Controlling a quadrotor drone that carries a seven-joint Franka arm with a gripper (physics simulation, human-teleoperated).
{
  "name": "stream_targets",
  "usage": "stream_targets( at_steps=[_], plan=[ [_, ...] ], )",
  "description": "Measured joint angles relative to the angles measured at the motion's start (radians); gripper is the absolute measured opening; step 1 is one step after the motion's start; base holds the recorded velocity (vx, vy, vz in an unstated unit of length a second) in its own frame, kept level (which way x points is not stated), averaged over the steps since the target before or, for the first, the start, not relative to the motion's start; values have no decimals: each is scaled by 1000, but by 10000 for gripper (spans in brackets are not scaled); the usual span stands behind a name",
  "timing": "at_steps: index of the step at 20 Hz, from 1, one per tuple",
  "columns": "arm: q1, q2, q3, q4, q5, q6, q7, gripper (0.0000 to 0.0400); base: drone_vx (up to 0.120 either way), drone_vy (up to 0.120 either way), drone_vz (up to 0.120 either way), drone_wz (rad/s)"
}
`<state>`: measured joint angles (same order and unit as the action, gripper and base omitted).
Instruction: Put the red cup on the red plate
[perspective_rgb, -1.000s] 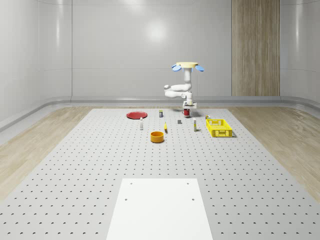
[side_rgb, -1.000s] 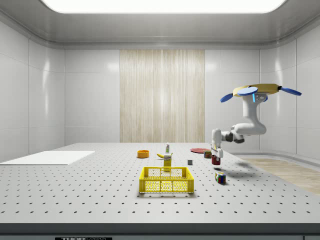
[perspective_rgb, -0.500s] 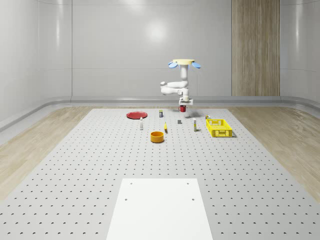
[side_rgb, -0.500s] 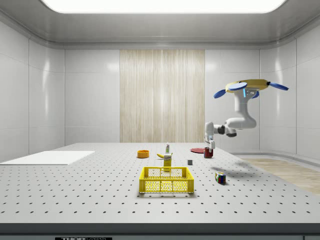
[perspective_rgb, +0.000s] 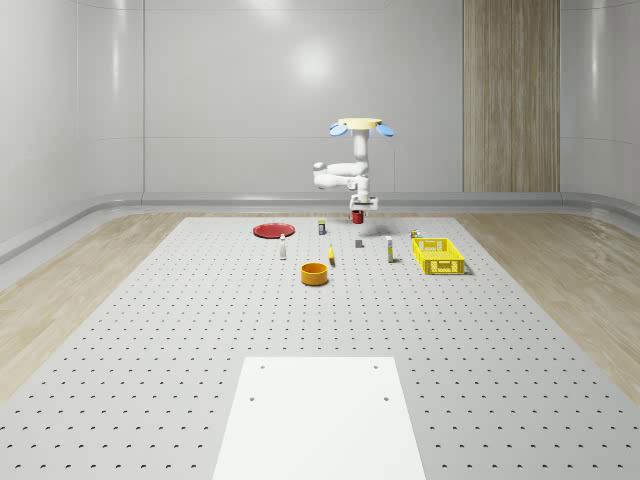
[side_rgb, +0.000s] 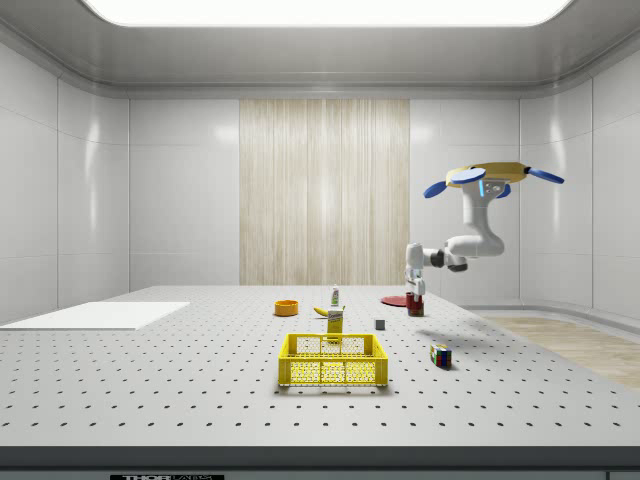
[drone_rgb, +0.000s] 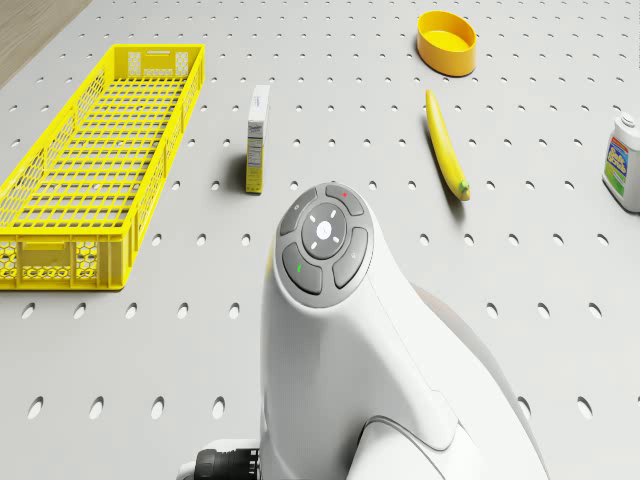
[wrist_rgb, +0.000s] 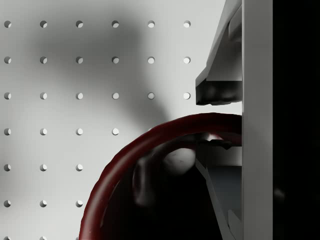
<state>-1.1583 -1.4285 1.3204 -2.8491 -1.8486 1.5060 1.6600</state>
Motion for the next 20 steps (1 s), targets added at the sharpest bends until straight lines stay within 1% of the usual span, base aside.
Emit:
stream_targets(
  at_steps=[3,6,10,12,15,20],
  plan=[
    [-2,-6,1,0,3,6,1,100,0,-120,120,0],
    [-3,-12,2,1,6,11,3,100,-13,-120,0,0],
    [-5,-20,4,1,9,18,4,100,-120,-120,0,0],
    [-6,-24,4,1,11,22,5,100,-60,-120,0,0],
    [-8,-29,5,1,13,27,6,100,-120,-120,0,0],
    [-10,-37,6,2,16,35,8,100,-88,-120,0,0]
  ],
)
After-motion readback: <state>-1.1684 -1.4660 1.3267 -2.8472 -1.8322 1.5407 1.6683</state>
